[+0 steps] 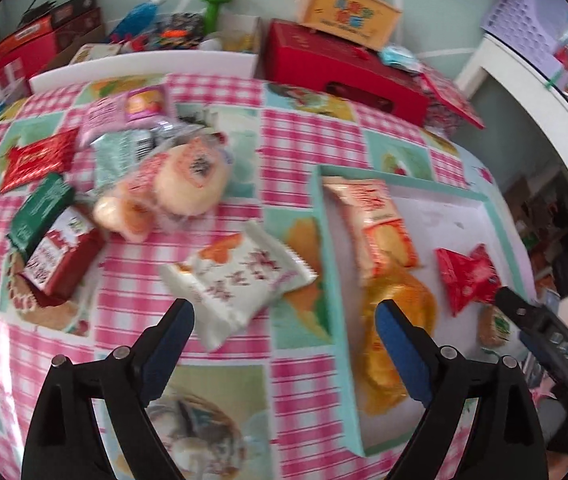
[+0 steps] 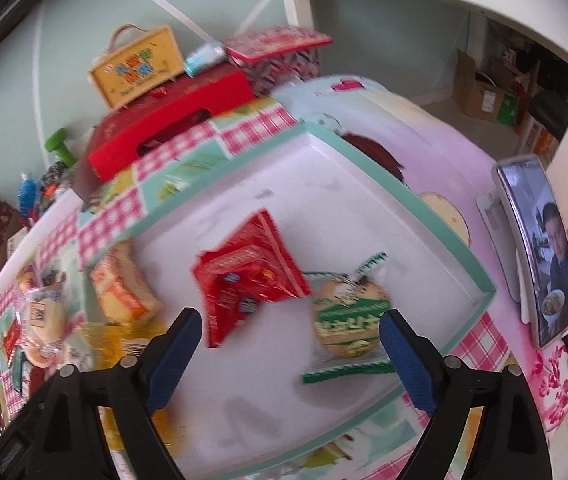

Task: Organize snacks
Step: 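Move both tools back toward the remaining snacks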

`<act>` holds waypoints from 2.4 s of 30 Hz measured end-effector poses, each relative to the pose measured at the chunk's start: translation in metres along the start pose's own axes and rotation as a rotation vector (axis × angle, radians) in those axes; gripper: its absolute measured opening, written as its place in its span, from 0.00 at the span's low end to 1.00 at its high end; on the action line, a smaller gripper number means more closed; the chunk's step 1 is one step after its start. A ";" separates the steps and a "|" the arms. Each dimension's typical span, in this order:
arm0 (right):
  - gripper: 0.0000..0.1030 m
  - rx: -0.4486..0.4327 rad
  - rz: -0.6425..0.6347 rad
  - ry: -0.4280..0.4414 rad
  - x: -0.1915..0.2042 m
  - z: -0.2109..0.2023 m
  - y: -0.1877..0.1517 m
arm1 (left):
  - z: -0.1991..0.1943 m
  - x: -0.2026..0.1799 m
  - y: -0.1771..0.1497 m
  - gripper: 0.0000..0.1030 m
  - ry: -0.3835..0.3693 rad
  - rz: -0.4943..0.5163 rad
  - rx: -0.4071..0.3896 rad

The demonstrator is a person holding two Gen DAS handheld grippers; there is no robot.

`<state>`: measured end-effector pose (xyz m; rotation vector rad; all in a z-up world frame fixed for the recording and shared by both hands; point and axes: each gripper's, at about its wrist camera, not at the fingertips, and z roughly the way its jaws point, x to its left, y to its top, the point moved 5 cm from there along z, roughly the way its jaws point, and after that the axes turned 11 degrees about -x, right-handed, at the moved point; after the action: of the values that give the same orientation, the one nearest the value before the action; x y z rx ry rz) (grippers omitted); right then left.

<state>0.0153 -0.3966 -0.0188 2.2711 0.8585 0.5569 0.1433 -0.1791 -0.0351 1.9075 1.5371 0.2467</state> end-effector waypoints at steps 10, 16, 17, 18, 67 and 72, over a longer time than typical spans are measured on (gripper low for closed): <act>1.00 0.014 -0.093 0.101 0.050 -0.002 -0.011 | -0.009 0.056 0.013 1.00 0.104 -0.095 -0.040; 1.00 0.014 -0.103 0.098 0.055 0.000 -0.013 | -0.007 0.063 0.008 1.00 0.091 -0.120 -0.021; 1.00 0.016 -0.106 0.097 0.056 0.000 -0.014 | -0.007 0.061 0.008 1.00 0.082 -0.121 -0.019; 1.00 0.018 -0.108 0.098 0.056 0.001 -0.014 | -0.007 0.060 0.008 1.00 0.074 -0.120 -0.018; 1.00 0.076 -0.314 0.448 0.220 0.000 -0.076 | -0.016 0.183 0.043 1.00 0.223 -0.248 -0.027; 1.00 0.075 -0.339 0.425 0.224 0.005 -0.077 | -0.003 0.191 0.057 1.00 0.278 -0.180 -0.047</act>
<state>0.1416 -0.1975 -0.0402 2.0337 1.4591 0.8730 0.2418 -0.0068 -0.0471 1.7400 1.8564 0.4798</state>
